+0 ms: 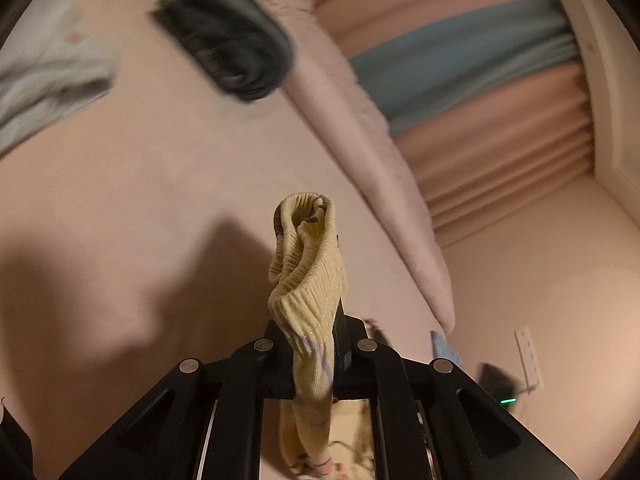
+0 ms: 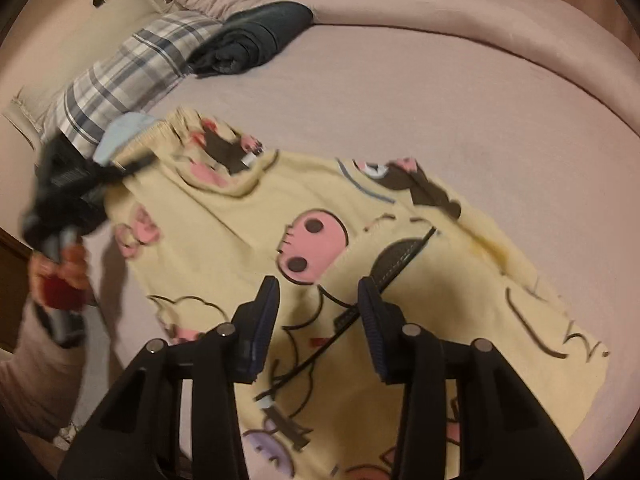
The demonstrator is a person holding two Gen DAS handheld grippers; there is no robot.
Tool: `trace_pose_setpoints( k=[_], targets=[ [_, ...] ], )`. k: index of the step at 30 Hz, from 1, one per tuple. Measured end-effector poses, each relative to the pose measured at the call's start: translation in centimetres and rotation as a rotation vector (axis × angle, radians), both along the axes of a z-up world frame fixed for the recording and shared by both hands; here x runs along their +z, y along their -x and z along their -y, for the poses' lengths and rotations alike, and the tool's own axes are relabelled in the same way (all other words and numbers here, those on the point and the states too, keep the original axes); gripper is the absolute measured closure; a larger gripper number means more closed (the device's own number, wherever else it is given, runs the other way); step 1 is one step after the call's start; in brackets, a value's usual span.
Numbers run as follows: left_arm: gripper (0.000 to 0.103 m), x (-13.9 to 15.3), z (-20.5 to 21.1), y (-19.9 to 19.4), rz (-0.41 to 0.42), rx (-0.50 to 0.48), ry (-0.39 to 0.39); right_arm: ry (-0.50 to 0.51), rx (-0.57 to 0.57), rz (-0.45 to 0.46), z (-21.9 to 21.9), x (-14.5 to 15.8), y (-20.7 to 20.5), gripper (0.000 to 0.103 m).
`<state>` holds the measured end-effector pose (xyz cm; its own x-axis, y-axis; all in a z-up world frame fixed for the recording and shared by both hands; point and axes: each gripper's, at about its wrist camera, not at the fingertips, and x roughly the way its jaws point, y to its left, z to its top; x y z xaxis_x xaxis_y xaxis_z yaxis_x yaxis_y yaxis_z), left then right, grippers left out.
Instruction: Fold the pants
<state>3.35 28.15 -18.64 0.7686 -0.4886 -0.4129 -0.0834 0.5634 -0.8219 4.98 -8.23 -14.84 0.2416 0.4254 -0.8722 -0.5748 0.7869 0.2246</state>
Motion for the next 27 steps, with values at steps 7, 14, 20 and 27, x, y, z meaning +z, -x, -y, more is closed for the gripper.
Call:
trace_pose_setpoints(
  k=[7,14,20,27],
  targets=[
    [0.096,5.7,6.2,-0.7,0.114,-0.145,-0.053,0.09,0.056,0.079,-2.2,-3.3,0.6,0.071],
    [0.096,9.2,16.2,-2.2,0.161,-0.342,-0.136,-0.161,-0.08,-0.002,1.4,-3.9,-0.9,0.072],
    [0.096,8.4,25.5,-1.6,0.169,-0.487,-0.396,-0.401,-0.322,-0.121,11.4,-2.7,-0.5,0.058],
    [0.096,3.8,32.2,-0.5,0.125,-0.617,-0.624,-0.923,-0.562,-0.466,23.1,-6.0,-0.6,0.037]
  ],
)
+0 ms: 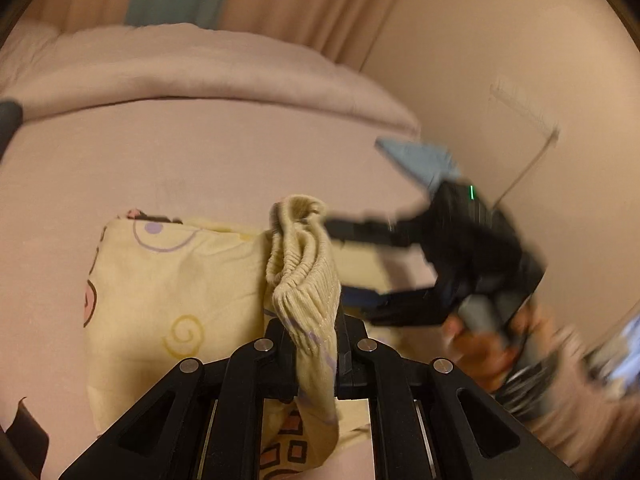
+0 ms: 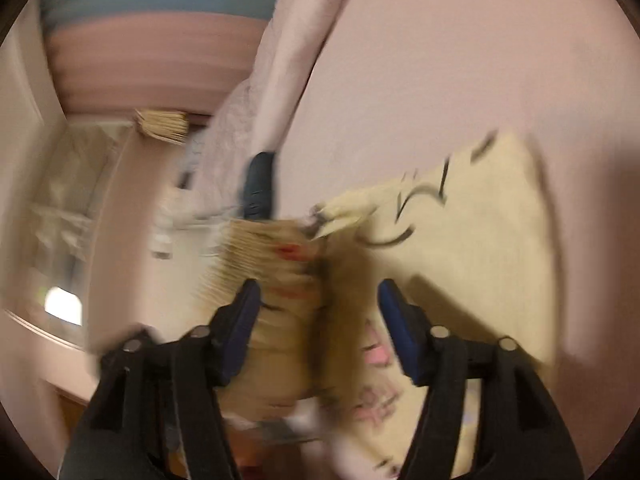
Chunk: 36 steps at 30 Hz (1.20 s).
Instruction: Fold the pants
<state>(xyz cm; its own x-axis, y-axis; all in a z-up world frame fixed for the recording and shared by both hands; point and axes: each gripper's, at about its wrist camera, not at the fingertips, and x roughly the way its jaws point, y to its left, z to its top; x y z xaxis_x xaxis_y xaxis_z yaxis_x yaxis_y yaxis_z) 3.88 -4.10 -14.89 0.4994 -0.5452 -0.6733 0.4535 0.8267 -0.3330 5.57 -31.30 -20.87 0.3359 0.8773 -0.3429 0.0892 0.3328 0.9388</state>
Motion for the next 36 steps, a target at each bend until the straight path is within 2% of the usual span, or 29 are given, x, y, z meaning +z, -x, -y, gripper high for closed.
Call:
trace_pose_setpoints(
  k=[2,3,6,8,9,10,12,13,16,19,22,25,28,32,36],
  targets=[
    [0.096,-1.3,0.8,0.2,-0.016,-0.019,-0.042,-0.059,0.002,-0.093,-0.4,-1.5,-0.5,0.037],
    [0.096,-1.6,1.2,0.5,0.001,-0.029,-0.084,-0.045,0.007,-0.116,-0.6,-1.7,-0.7,0.037],
    [0.096,-1.8,1.9,1.3,0.05,-0.045,-0.149,-0.06,0.006,-0.112,-0.4,-1.0,-0.9,0.028],
    [0.096,-1.9,2.6,1.6,0.09,-0.046,-0.203,0.006,0.008,-0.097,-0.4,-0.1,-0.9,0.028],
    [0.096,-1.9,3.4,2.0,0.109,-0.054,-0.233,0.08,0.032,-0.106,-0.8,0.2,-1.0,0.041],
    [0.096,-2.1,3.9,2.1,0.123,-0.064,-0.255,0.155,0.053,-0.126,-1.4,0.2,-0.9,0.061],
    [0.096,-2.1,4.8,2.7,0.167,-0.064,-0.317,0.221,0.103,-0.136,-3.0,0.6,-1.0,0.074],
    [0.096,-1.9,4.7,2.9,0.183,-0.056,-0.322,0.29,0.132,-0.11,-3.7,1.3,-1.3,0.078],
    [0.096,0.2,3.4,3.1,0.22,-0.01,-0.271,0.374,0.194,0.001,-5.0,3.9,-2.9,0.079],
    [0.096,3.0,2.1,2.7,0.227,0.003,-0.196,0.363,0.23,0.092,-5.1,7.0,-4.0,0.08],
    [0.096,5.7,3.2,2.7,0.271,-0.025,-0.16,0.35,0.235,0.171,-4.4,10.3,-4.4,0.08],
    [0.096,5.5,5.8,3.4,0.294,-0.079,-0.167,0.361,0.217,0.226,-2.4,12.1,-3.5,0.08],
    [0.096,3.8,8.6,3.9,0.289,-0.127,-0.214,0.377,0.172,0.206,1.3,10.7,-1.9,0.08],
    [0.096,-0.7,13.0,4.6,0.297,-0.188,-0.377,0.37,0.124,0.159,3.7,7.3,-0.5,0.08],
    [0.095,-4.2,15.0,5.0,0.277,-0.22,-0.512,0.375,0.105,0.083,6.0,3.0,0.0,0.077]
  ],
)
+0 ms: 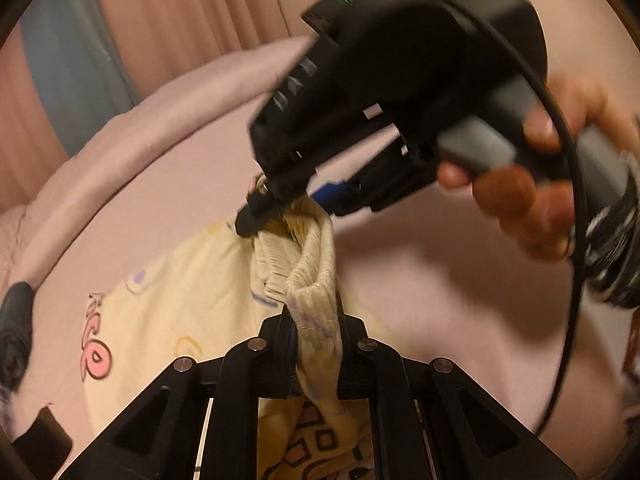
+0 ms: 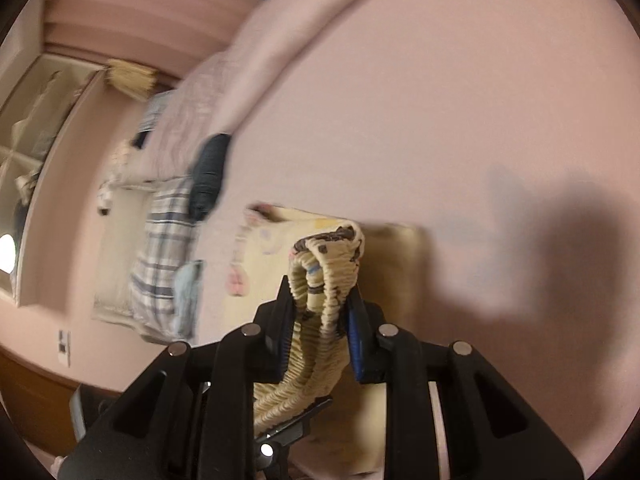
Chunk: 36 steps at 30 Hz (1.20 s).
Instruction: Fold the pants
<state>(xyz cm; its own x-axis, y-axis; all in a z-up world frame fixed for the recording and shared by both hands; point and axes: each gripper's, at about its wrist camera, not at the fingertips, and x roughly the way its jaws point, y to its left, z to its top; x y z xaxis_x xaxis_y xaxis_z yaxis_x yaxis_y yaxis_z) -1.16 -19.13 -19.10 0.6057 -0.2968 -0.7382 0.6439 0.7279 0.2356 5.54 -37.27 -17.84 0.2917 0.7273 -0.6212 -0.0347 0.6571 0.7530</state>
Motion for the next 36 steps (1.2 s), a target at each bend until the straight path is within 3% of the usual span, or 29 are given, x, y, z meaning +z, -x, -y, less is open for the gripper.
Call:
trace_pose_setpoints(
  k=[1,2,3,5,7,8,11,15,20,24,26,27,28,30,33,36],
  targets=[
    [0.092,-0.4,0.3,0.2,-0.007,-0.009,-0.016,-0.022,-0.012,-0.015,0.3,-0.9,0.0,0.075],
    [0.082,-0.6,0.3,0.7,-0.01,-0.02,-0.023,-0.03,-0.026,-0.035,0.6,-1.6,0.0,0.074],
    [0.066,-0.5,0.0,1.4,-0.002,-0.034,-0.027,-0.026,-0.039,-0.043,0.8,-2.1,0.0,0.073],
    [0.052,0.0,-0.4,3.0,-0.001,-0.075,-0.022,-0.042,-0.044,-0.041,1.2,-2.0,0.2,0.07],
    [0.051,1.1,-1.6,5.1,-0.006,-0.12,0.025,-0.014,-0.07,-0.018,1.8,-0.9,0.5,0.046],
    [0.051,1.4,-2.1,5.8,-0.002,-0.128,0.033,-0.002,-0.087,-0.002,2.4,-0.2,0.8,0.042],
    [0.051,2.2,-4.3,7.4,0.038,-0.109,0.047,0.028,-0.142,0.063,4.1,2.2,1.7,0.042],
    [0.051,2.8,-7.7,4.7,0.081,0.038,0.041,0.07,-0.151,0.118,4.2,4.1,3.1,0.042],
    [0.051,2.7,-14.5,-0.1,0.046,0.297,0.086,0.093,-0.138,0.049,4.1,2.3,4.0,0.042],
    [0.051,0.2,-16.9,-0.4,-0.048,0.368,0.094,0.018,-0.118,0.013,3.4,0.5,4.8,0.034],
    [0.051,-1.0,-17.6,-1.5,-0.091,0.409,0.081,0.049,-0.105,-0.014,2.6,0.0,4.9,0.039],
    [0.051,-1.5,-17.9,-1.6,-0.106,0.43,0.09,0.074,-0.096,-0.017,2.0,0.0,4.8,0.063],
    [0.051,-1.6,-18.3,-1.5,-0.103,0.441,0.097,0.08,-0.078,-0.013,1.2,0.2,4.8,0.078],
    [0.051,-1.4,-18.3,-1.7,-0.072,0.455,0.075,0.117,-0.029,0.016,-0.7,1.6,4.8,0.082],
    [0.051,-1.4,-19.9,-3.8,-0.078,0.519,0.105,0.112,0.03,0.031,-2.9,2.5,4.6,0.083],
    [0.044,-1.8,-21.4,-4.2,-0.106,0.545,0.117,0.146,-0.014,-0.009,-2.5,1.0,4.1,0.08]
  ],
)
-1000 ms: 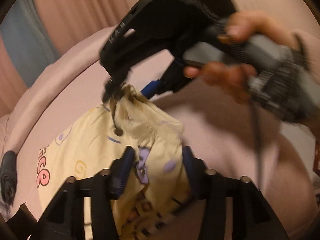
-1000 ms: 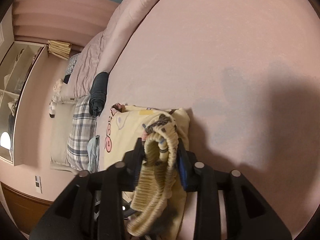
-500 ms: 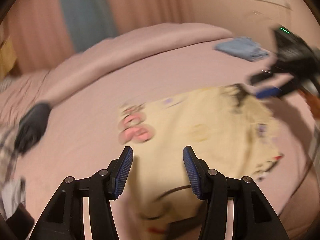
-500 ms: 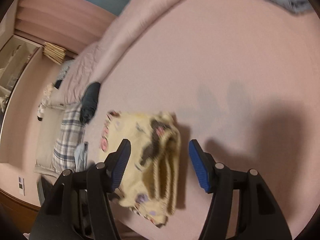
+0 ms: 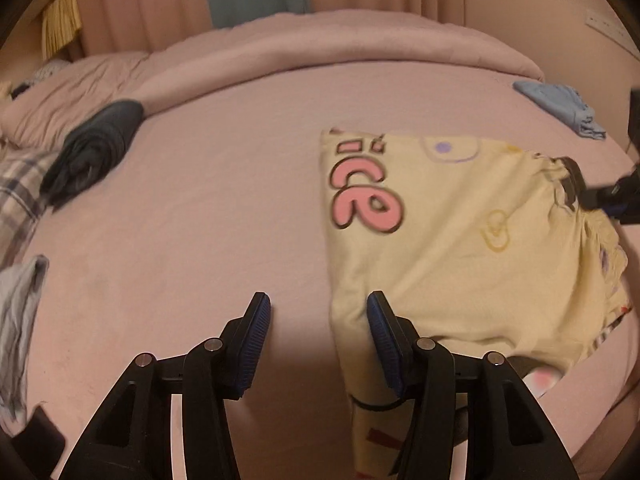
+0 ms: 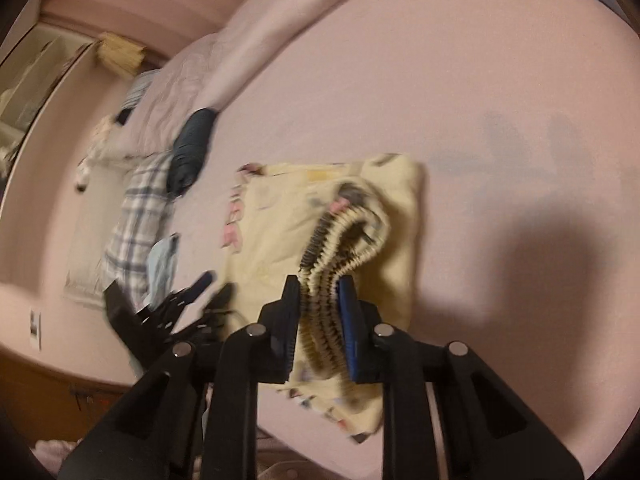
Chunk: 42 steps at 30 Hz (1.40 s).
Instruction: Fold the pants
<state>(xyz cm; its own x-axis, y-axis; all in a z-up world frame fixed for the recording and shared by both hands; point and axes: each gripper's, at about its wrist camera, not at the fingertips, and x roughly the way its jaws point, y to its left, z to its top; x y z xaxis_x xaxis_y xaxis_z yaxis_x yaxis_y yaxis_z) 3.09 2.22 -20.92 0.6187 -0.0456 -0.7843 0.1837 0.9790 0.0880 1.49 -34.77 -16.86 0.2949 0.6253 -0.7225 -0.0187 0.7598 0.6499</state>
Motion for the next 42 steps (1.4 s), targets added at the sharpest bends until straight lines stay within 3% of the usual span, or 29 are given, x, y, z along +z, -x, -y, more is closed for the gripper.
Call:
trace_pose_setpoints(
  k=[1,2,4,8,10,12,14,15,17,18,20,21,22,23,25,27,31,37,38,40,42],
  targets=[
    [0.044,0.1,-0.2,-0.2,0.007,-0.002,-0.005,0.049,-0.028,-0.026,0.5,-1.1,-0.3,0.068],
    [0.044,0.3,-0.3,-0.3,0.006,-0.016,0.003,0.101,-0.046,-0.065,1.1,-2.6,-0.6,0.062],
    [0.044,0.5,-0.1,-0.2,0.003,-0.043,0.002,0.011,-0.086,-0.078,2.1,-3.2,-0.2,0.06],
    [0.044,1.3,-0.4,1.0,-0.015,-0.047,0.05,0.132,-0.088,0.027,1.9,0.1,0.6,0.058],
    [0.044,1.7,-0.8,1.6,-0.009,-0.059,0.094,0.115,-0.066,0.11,0.8,2.2,0.5,0.058],
    [0.044,1.4,-0.2,1.8,0.005,-0.085,0.074,0.058,-0.026,0.164,-0.6,3.1,-0.2,0.058],
    [0.044,-0.1,0.1,1.4,-0.034,-0.078,0.031,0.03,0.011,0.164,-1.9,2.5,-1.4,0.061],
    [0.044,-0.6,-0.3,1.4,-0.036,-0.079,0.073,0.054,0.018,0.124,-2.6,1.3,-2.5,0.062],
    [0.04,-0.6,-1.4,1.4,-0.042,-0.067,0.133,0.126,0.013,0.045,-3.3,-1.8,-4.3,0.079],
    [0.04,-0.4,-1.8,1.5,-0.049,-0.065,0.152,0.138,-0.003,0.017,-3.0,-2.9,-4.8,0.092],
    [0.04,0.5,-3.0,1.6,-0.067,-0.061,0.208,0.123,-0.012,-0.014,-2.7,-2.3,-5.6,0.087],
    [0.04,0.9,-3.4,1.7,-0.062,-0.061,0.219,0.115,-0.012,-0.019,-2.7,-1.2,-5.7,0.072],
    [0.04,1.4,-3.8,1.7,-0.047,-0.064,0.218,0.103,0.006,0.01,-3.2,0.4,-5.8,0.047],
    [0.04,1.7,-3.8,1.6,-0.039,-0.068,0.211,0.096,0.029,0.052,-3.9,1.9,-5.8,0.039],
    [0.04,2.4,-3.6,1.2,-0.017,-0.084,0.206,0.072,0.085,0.12,-6.5,4.1,-6.7,0.033],
    [0.04,2.8,-3.1,0.5,-0.01,-0.113,0.248,0.021,0.155,0.084,-10.6,3.9,-9.1,0.033],
    [0.04,2.3,-1.2,-0.3,-0.007,-0.171,0.255,0.026,0.245,-0.066,-18.0,-0.1,-15.0,0.038],
    [0.04,-0.3,-0.2,-0.3,-0.08,-0.226,0.216,0.066,0.354,-0.207,-23.2,-2.8,-17.8,0.046],
    [0.04,-0.8,-0.3,-0.2,-0.093,-0.226,0.212,0.088,0.377,-0.229,-23.9,-3.2,-18.0,0.05],
    [0.04,-1.1,-0.7,-0.1,-0.095,-0.222,0.233,0.168,0.406,-0.253,-24.7,-4.0,-18.2,0.08],
    [0.043,-1.2,-0.7,0.1,-0.096,-0.223,0.237,0.218,0.403,-0.254,-24.9,-4.3,-18.6,0.091]
  ],
)
